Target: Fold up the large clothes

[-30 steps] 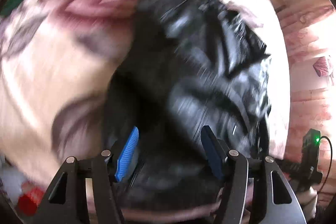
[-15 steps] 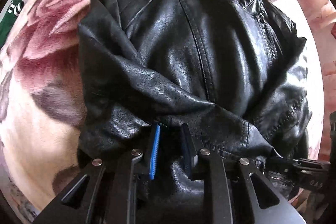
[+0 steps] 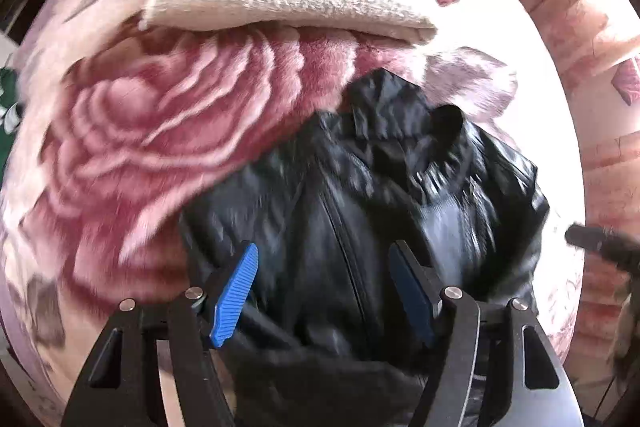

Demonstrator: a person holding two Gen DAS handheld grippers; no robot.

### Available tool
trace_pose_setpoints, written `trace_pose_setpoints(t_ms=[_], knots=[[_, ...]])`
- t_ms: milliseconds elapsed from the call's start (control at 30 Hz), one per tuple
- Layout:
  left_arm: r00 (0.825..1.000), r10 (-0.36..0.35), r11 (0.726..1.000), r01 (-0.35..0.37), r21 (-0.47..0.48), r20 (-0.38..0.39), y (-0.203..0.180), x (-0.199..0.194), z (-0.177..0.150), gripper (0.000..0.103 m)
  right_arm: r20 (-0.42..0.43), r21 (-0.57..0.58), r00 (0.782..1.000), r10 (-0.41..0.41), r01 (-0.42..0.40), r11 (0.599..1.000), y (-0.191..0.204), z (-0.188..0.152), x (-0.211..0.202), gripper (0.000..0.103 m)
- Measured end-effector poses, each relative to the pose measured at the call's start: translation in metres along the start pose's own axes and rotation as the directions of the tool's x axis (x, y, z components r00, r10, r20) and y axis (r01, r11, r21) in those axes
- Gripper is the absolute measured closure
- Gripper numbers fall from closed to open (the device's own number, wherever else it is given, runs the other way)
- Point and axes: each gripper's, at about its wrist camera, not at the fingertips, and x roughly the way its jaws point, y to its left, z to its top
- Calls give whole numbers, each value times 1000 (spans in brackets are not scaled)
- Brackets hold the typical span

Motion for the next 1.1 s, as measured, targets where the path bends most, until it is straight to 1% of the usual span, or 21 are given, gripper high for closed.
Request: trace_pose_setpoints(t_ms=[100, 167, 233, 267, 300, 333, 400, 467, 500, 567, 600, 633, 667, 700, 733, 767, 800, 900, 967, 1067, 1100], knots=[[999, 25, 999, -24, 30, -29, 10, 17, 26, 37, -18, -112, 998, -55, 53, 992, 22, 56, 20, 23], [996, 48, 997, -43, 70, -69, 16, 35, 43, 37, -39, -198, 992, -117, 107, 974, 41, 83, 43, 23], [992, 68, 992, -56, 113, -103, 17, 52, 54, 37, -75, -289, 981, -181, 153, 945, 54, 106, 66, 23], [988, 73, 989, -55, 140, -132, 17, 63, 58, 37, -89, -317, 976, -198, 161, 935, 59, 112, 75, 23], [986, 79, 987, -56, 154, -150, 17, 70, 61, 37, -118, -352, 968, -222, 168, 921, 64, 120, 88, 23], [979, 80, 983, -47, 176, -185, 16, 81, 62, 37, -143, -381, 959, -246, 176, 908, 67, 125, 99, 23], [969, 46, 979, 4, 202, -241, 13, 95, 61, 37, -170, -433, 940, -294, 197, 879, 72, 133, 118, 23], [967, 42, 974, 16, 228, -249, 10, 100, 60, 37, -205, -468, 931, -302, 178, 866, 75, 137, 132, 23], [968, 42, 970, 19, 241, -248, 9, 101, 59, 37, -234, -474, 925, -299, 160, 866, 75, 138, 140, 23], [976, 26, 964, 33, 263, -217, 6, 99, 54, 38, -288, -462, 914, -286, 129, 878, 74, 139, 150, 24], [978, 19, 962, 38, 271, -206, 5, 98, 53, 47, -289, -458, 916, -279, 123, 881, 74, 140, 151, 35], [980, -9, 957, 65, 283, -198, 2, 95, 49, 64, -287, -457, 920, -266, 112, 882, 75, 139, 151, 41], [981, -16, 954, 73, 292, -192, -1, 92, 44, 68, -294, -453, 924, -243, 89, 887, 77, 139, 149, 57], [983, -10, 951, 66, 303, -183, -4, 90, 39, 77, -294, -449, 928, -229, 78, 890, 78, 138, 146, 65], [984, -21, 950, 74, 302, -176, -6, 86, 35, 97, -287, -445, 931, -226, 79, 892, 78, 137, 142, 68], [988, -22, 952, 68, 299, -155, -5, 80, 31, 97, -282, -438, 935, -214, 73, 896, 77, 135, 137, 72], [989, -30, 954, 71, 292, -142, -5, 74, 27, 98, -268, -437, 942, -203, 69, 897, 76, 133, 130, 75], [993, -83, 964, 101, 245, -80, 4, 48, 16, 98, -207, -419, 968, -144, 46, 907, 73, 121, 99, 79], [994, -108, 969, 111, 222, -25, 6, 24, 2, 98, -146, -409, 984, -100, 32, 912, 71, 106, 72, 80], [987, -145, 970, 128, 205, 71, 4, -25, -34, 99, -77, -381, 997, -31, 0, 925, 64, 78, 31, 82], [981, -167, 970, 145, 195, 103, 2, -47, -53, 99, -53, -374, 999, -10, -11, 927, 62, 65, 16, 82]])
